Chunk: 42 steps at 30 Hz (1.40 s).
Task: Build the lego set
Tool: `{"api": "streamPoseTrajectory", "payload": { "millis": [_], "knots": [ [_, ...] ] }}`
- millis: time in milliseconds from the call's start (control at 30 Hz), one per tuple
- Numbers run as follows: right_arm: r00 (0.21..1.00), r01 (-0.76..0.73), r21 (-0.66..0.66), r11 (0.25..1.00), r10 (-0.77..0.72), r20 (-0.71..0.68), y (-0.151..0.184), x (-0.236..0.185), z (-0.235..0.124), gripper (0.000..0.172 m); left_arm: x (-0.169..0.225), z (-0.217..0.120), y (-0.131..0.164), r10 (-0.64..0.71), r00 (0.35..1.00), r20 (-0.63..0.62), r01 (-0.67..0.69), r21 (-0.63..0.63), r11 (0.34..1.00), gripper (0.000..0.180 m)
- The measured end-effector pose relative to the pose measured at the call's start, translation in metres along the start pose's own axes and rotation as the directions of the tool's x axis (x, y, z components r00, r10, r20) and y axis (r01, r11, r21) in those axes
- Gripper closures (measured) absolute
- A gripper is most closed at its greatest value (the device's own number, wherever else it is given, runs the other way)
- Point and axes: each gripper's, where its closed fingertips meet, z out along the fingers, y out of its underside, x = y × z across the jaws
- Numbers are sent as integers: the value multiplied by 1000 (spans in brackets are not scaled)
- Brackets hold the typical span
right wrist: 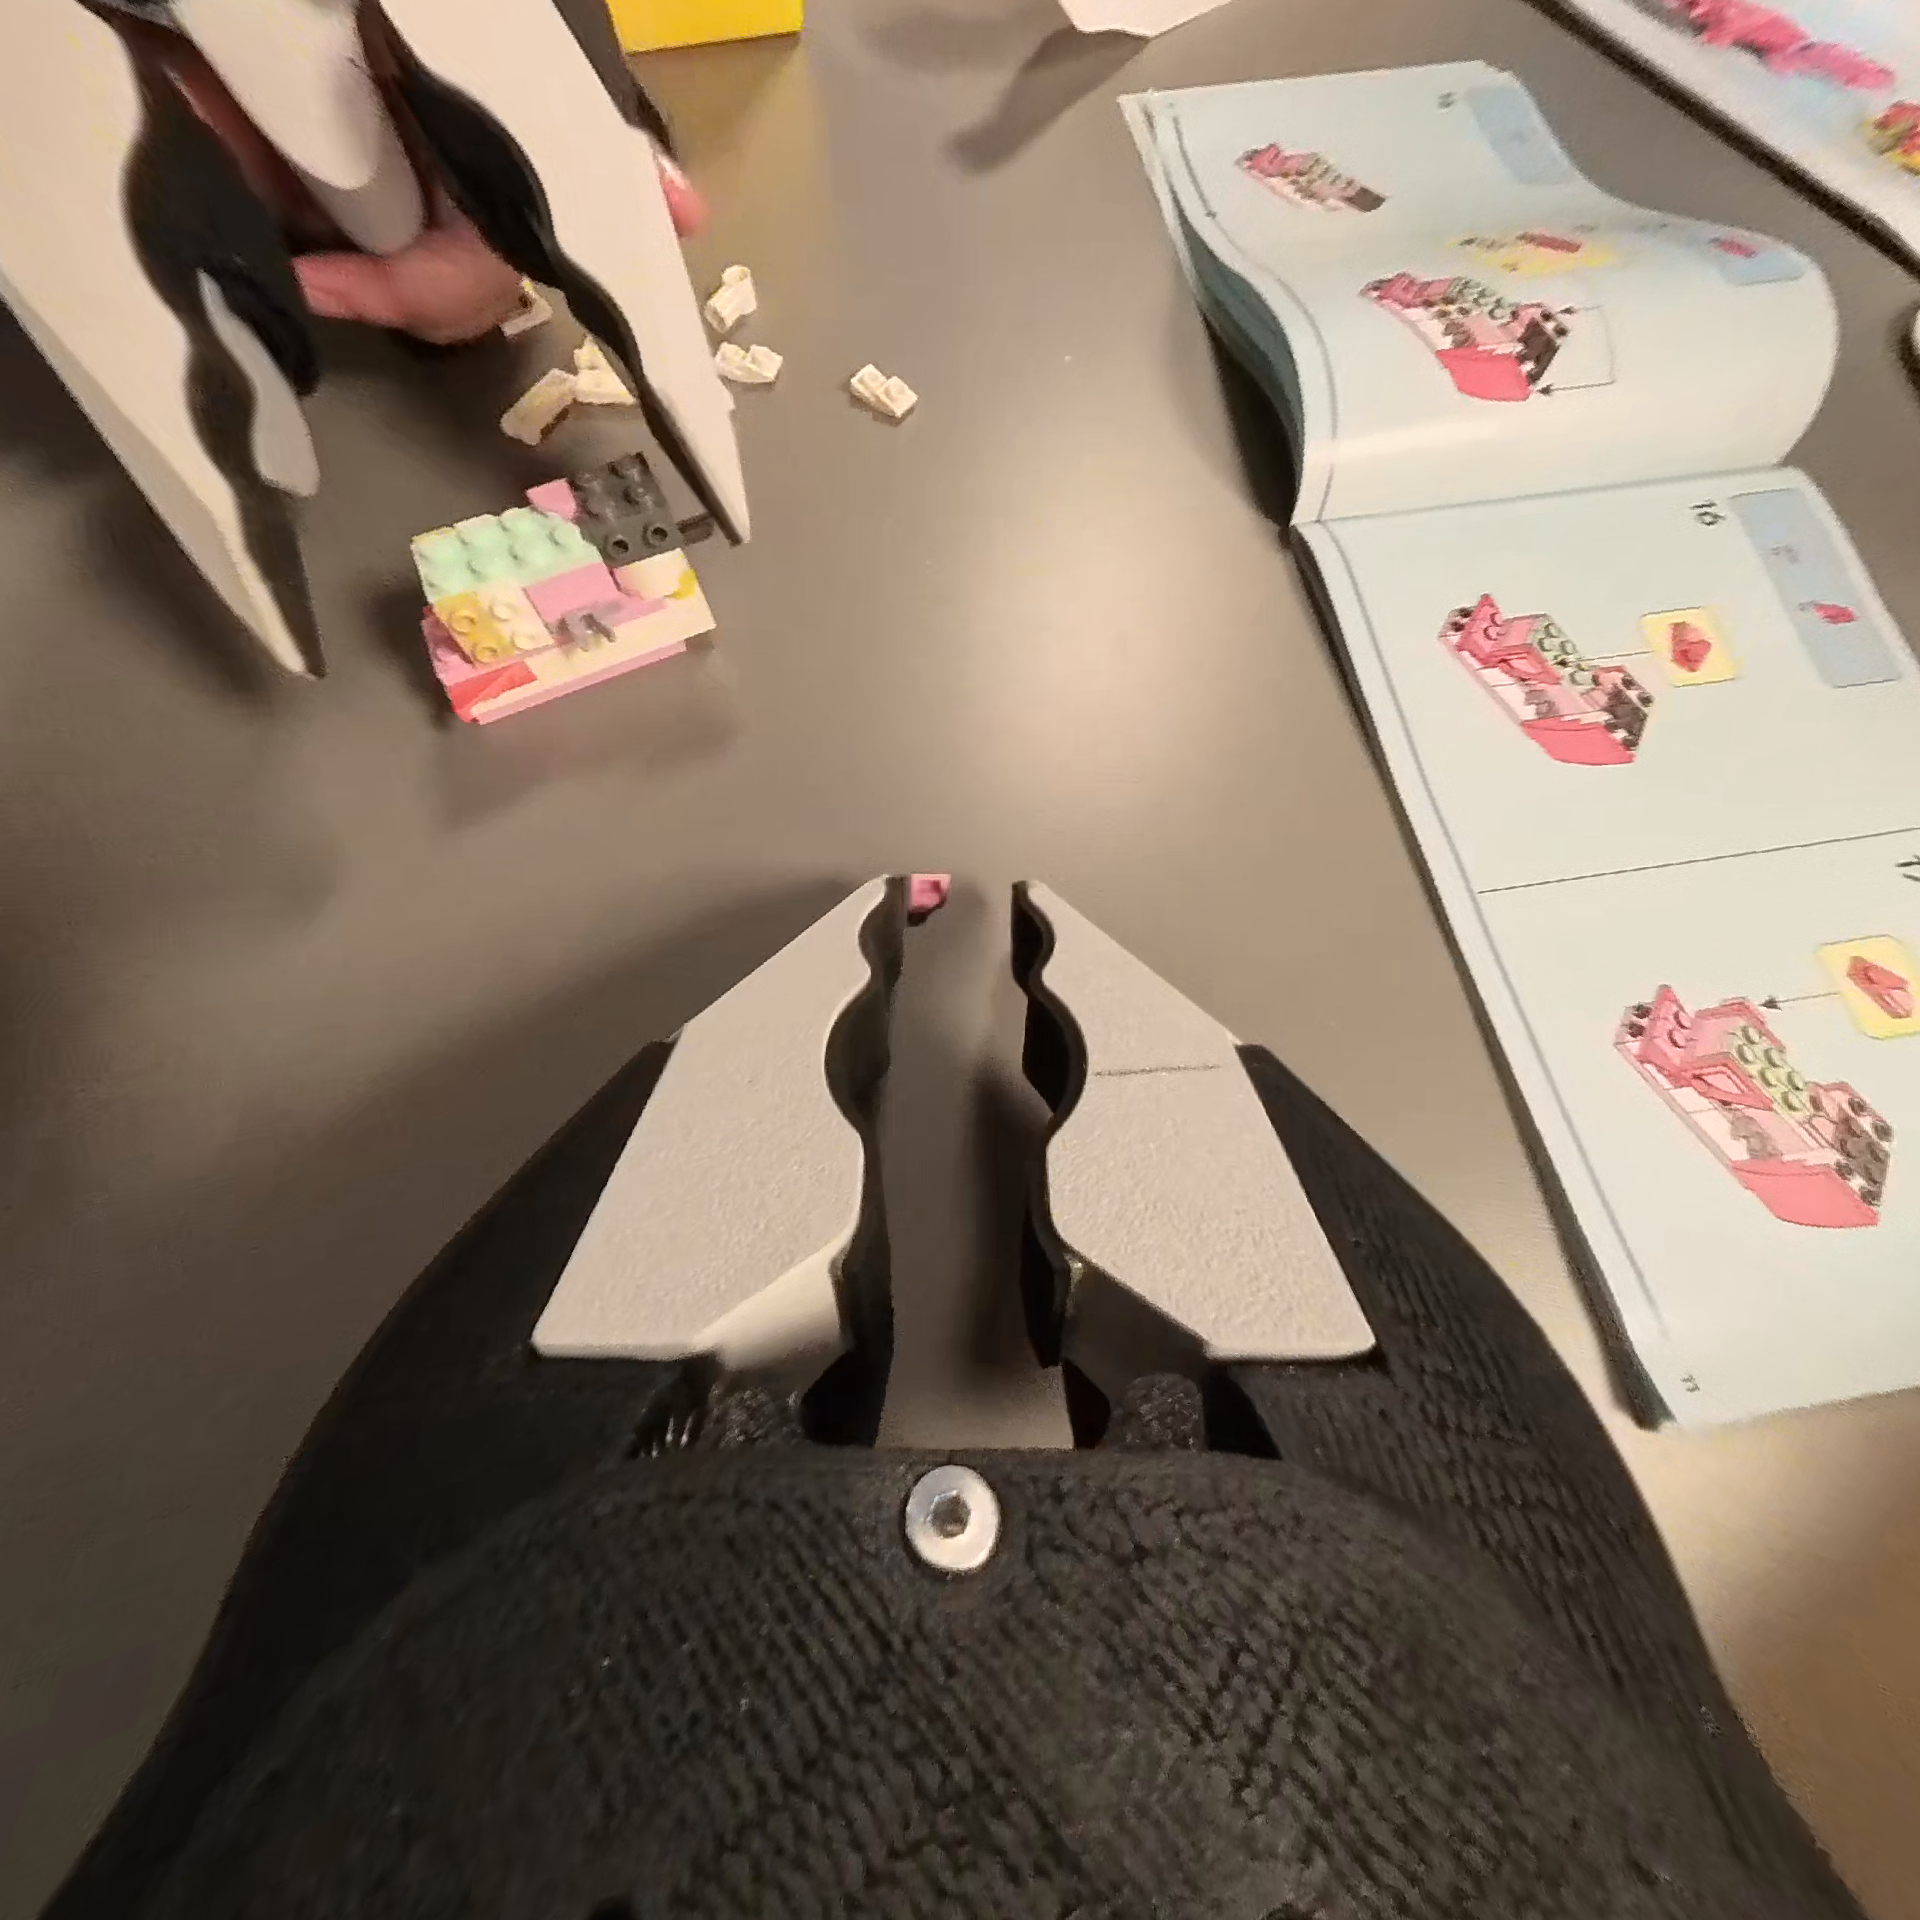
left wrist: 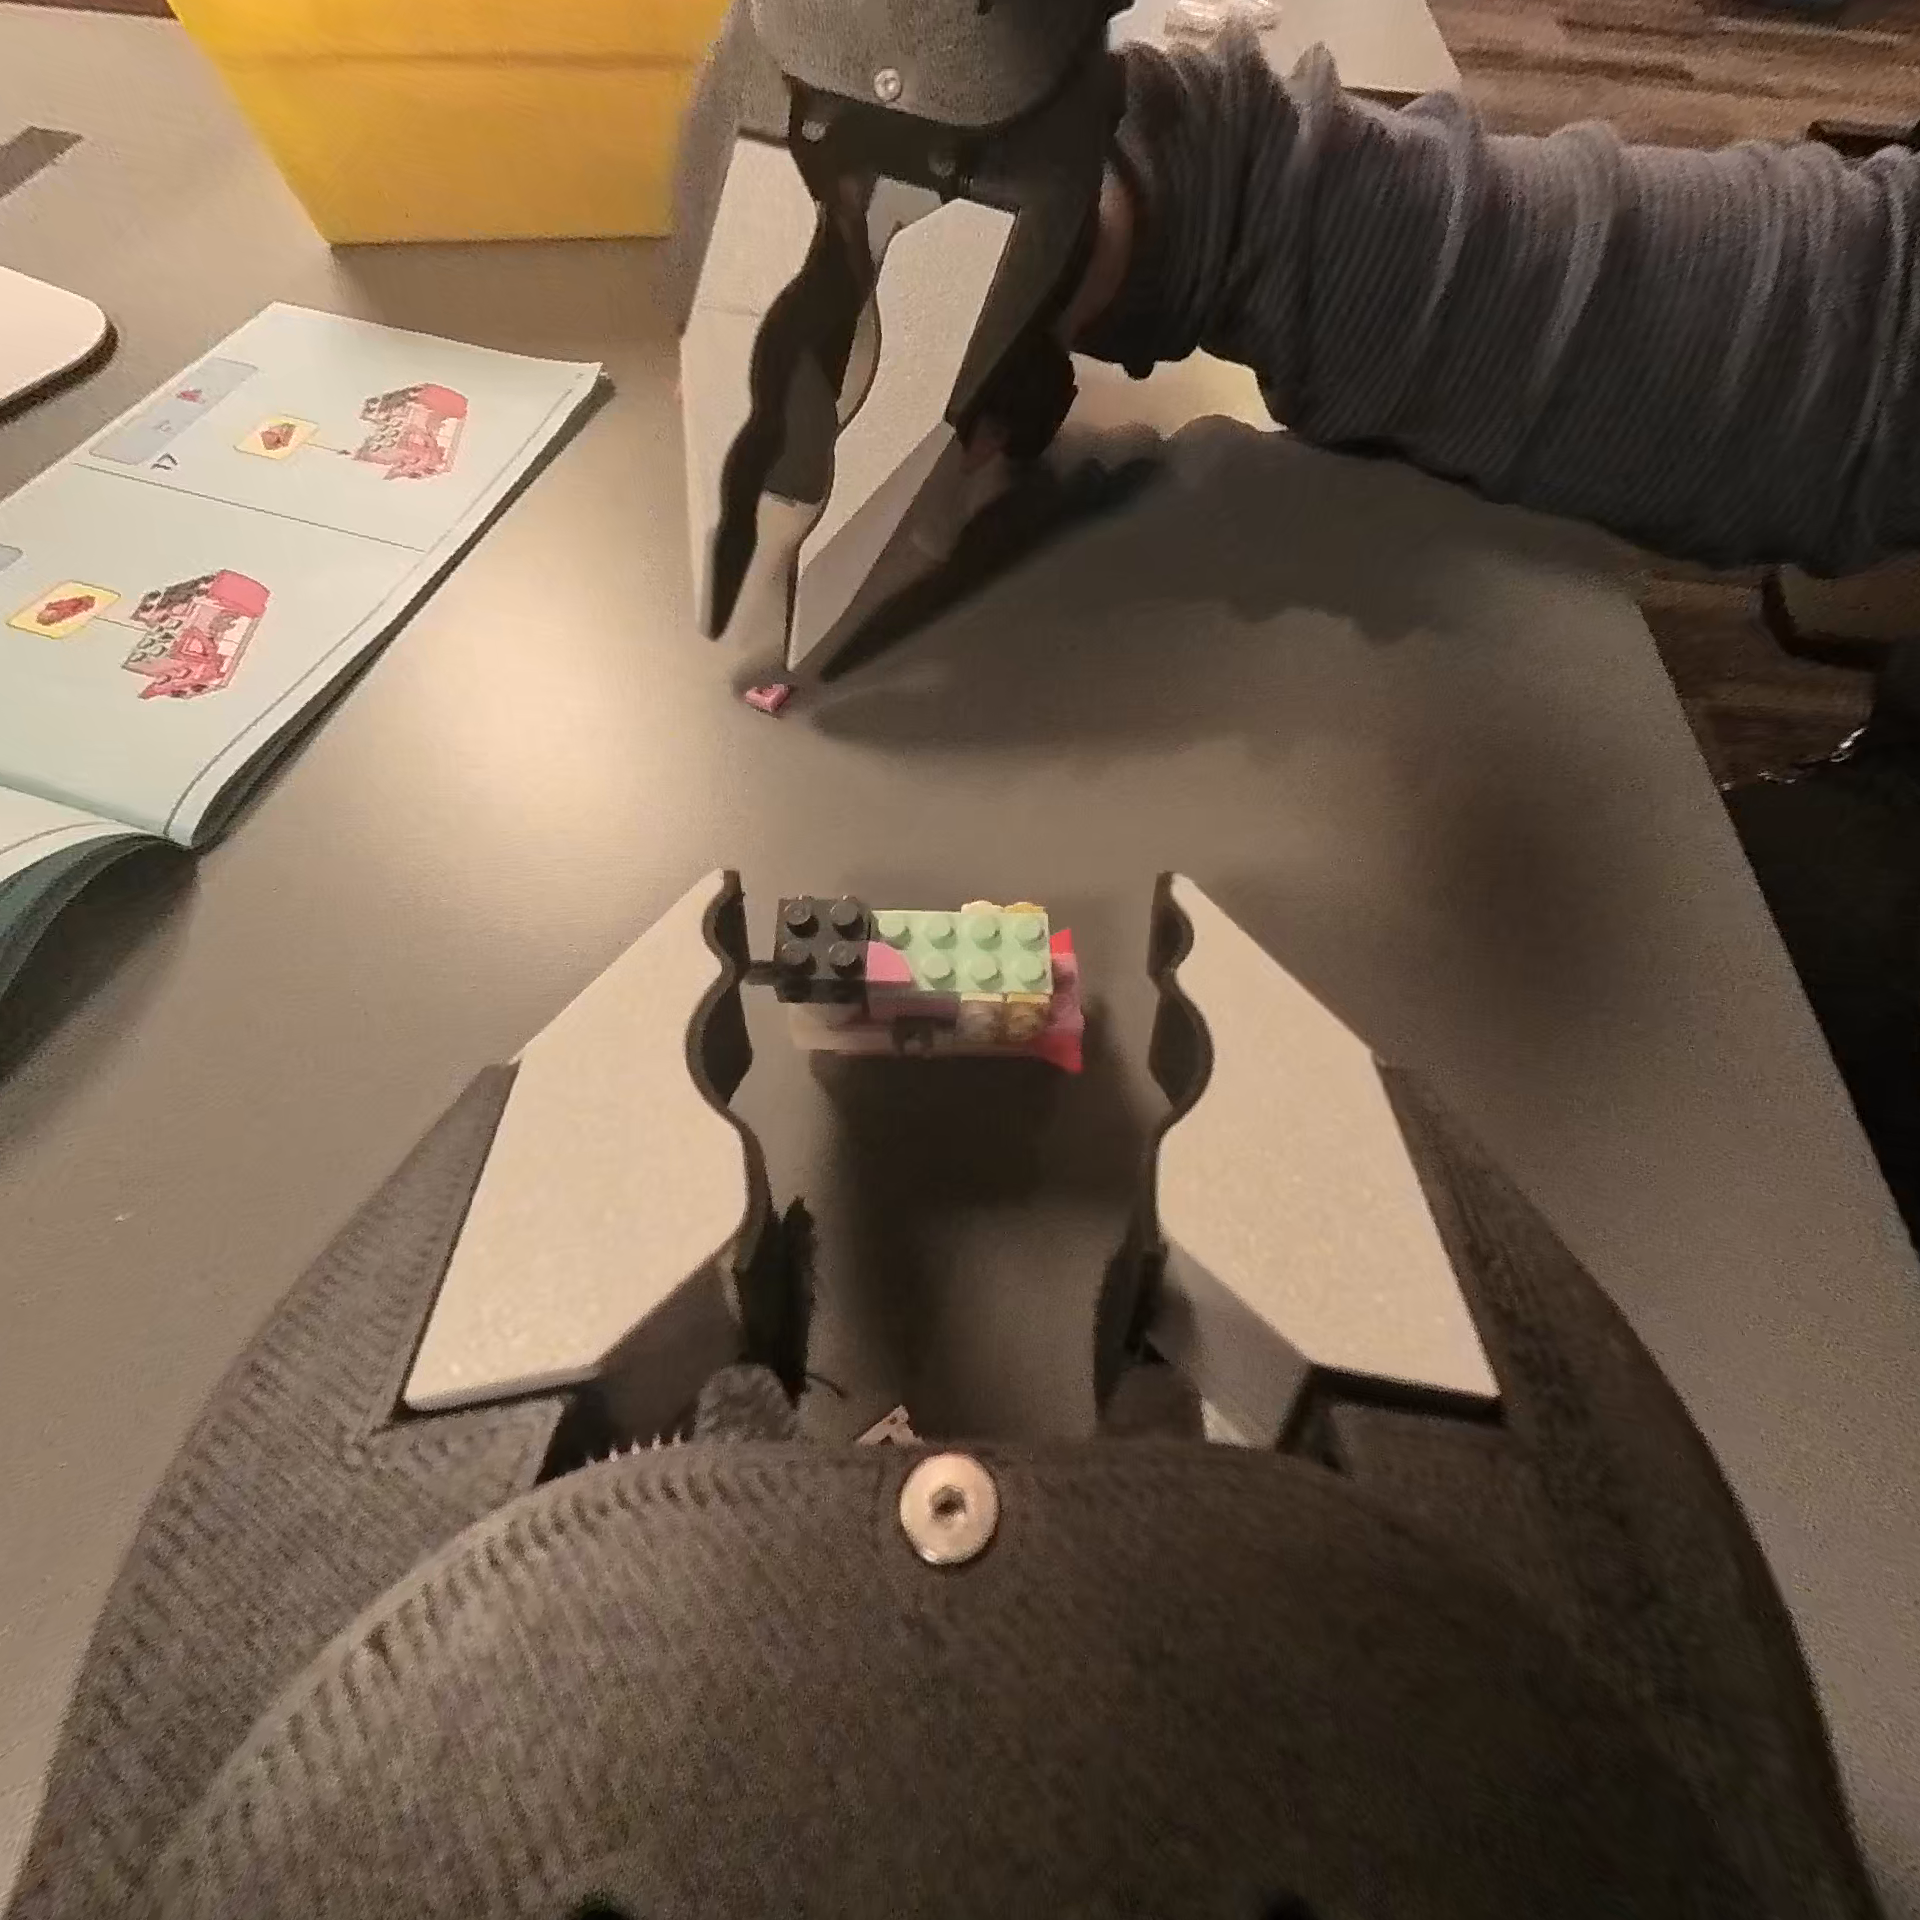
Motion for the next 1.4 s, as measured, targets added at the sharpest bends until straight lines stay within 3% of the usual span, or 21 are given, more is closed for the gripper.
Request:
{"api": "streamPoseTrajectory", "payload": {
  "millis": [367, 567, 1033, 1133, 1233, 1300, 1400],
  "knots": [
    [999, 46, -54, 997, -46, -3, 6, -6, 5, 160, -5, 9, 16, -3, 999, 51, 9, -123, 992, 101],
    [998, 37, -56, 998, -40, -52, 6, -3, 5, 163, -11, 14, 26, -20, 995, 95, 38, -196, 980, 87],
    [1000, 20, -52, 998, -19, 13, 7, -12, 4, 157, -7, 13, 26, -11, 997, 74, 25, -194, 981, 91],
    [1000, 5, -51, 999, -4, 17, 7, -11, 4, 157, -13, 10, 23, -53, 991, 123, 74, -178, 981, 91],
    [1000, -4, -51, 999, 4, 4, 7, -9, 4, 160, -13, 9, 3, -149, 978, 144, 162, -83, 983, 69],
    [1000, -13, -51, 999, 13, -5, 6, -7, 5, 162, -12, 11, 0, -128, 976, 175, 144, -85, 986, 58],
    [999, -31, -50, 998, 30, -10, 6, -6, 6, 163, -12, 17, 2, -104, 972, 211, 127, -100, 987, 57]
  ]
}}
